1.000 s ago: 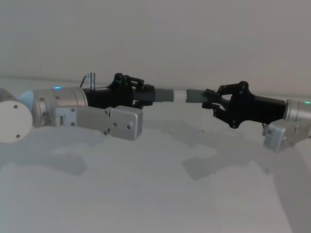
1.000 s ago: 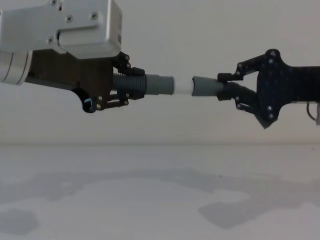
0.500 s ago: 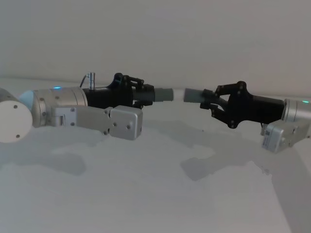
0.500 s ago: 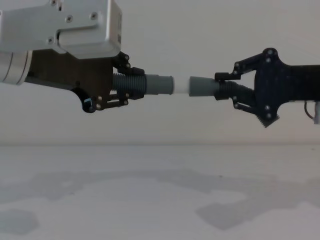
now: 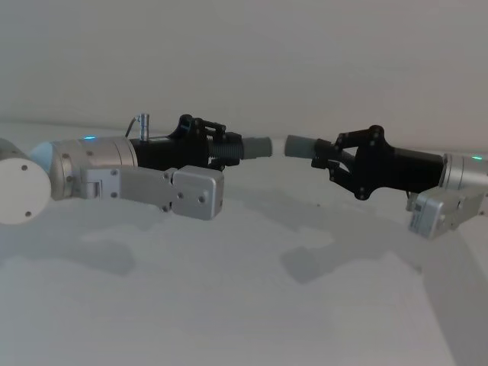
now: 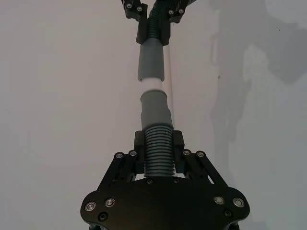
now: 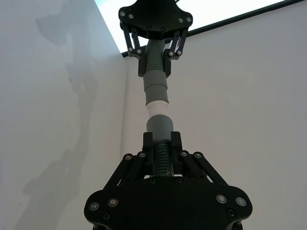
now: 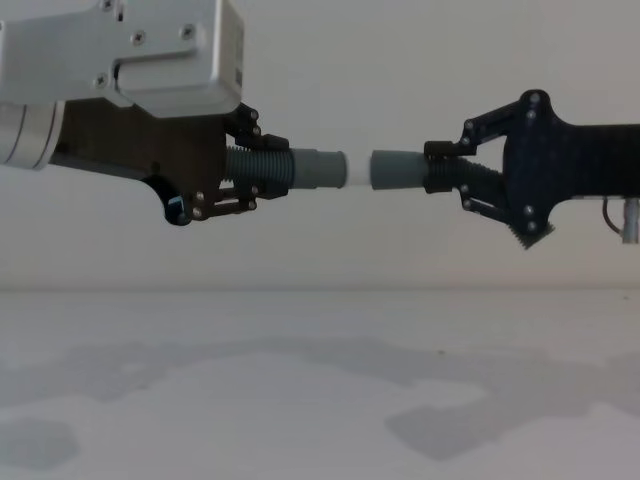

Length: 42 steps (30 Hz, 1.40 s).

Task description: Use both hands to pick up one end of the pipe from the table, align the ends, and insert them.

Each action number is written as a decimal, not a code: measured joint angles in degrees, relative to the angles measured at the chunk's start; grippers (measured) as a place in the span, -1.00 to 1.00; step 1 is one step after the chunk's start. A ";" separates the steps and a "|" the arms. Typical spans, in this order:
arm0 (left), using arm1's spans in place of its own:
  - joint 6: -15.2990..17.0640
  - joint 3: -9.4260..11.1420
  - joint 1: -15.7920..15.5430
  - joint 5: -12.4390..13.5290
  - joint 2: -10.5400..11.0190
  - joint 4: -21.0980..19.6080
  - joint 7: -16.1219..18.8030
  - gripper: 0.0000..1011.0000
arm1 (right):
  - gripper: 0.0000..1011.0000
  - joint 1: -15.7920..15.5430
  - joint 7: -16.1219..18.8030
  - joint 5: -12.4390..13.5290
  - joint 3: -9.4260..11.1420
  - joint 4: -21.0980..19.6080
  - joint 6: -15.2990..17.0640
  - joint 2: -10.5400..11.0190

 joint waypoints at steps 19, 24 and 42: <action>-0.01 0.00 0.00 0.00 0.00 -0.01 -0.01 -0.38 | -1.00 0.09 -0.20 0.36 -0.24 -0.13 0.20 0.01; -0.01 0.00 0.00 0.00 0.00 -0.01 -0.01 -0.38 | -1.00 0.09 -0.21 0.39 -0.27 -0.14 0.22 0.01; -0.01 0.00 0.00 0.00 0.00 0.00 -0.01 -0.38 | -1.00 0.09 -0.20 0.44 -0.28 -0.13 0.24 0.01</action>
